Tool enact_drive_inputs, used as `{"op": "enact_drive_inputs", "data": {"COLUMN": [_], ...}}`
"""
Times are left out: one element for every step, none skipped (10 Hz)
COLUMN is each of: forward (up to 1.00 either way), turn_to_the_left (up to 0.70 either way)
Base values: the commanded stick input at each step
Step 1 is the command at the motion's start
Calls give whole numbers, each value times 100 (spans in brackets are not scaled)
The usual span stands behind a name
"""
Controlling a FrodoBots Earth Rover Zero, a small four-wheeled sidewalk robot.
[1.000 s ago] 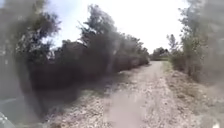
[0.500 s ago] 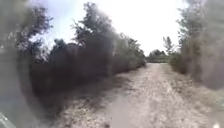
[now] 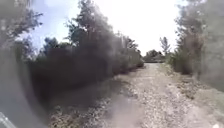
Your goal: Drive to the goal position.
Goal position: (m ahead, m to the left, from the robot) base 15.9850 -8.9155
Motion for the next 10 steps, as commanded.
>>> {"op": "enact_drive_inputs", "data": {"forward": [70,70,70,70,70,70,70,70,70,70], "turn_to_the_left": [0,0,0,0,-28,-35,-35,-35,-35,-35]}}
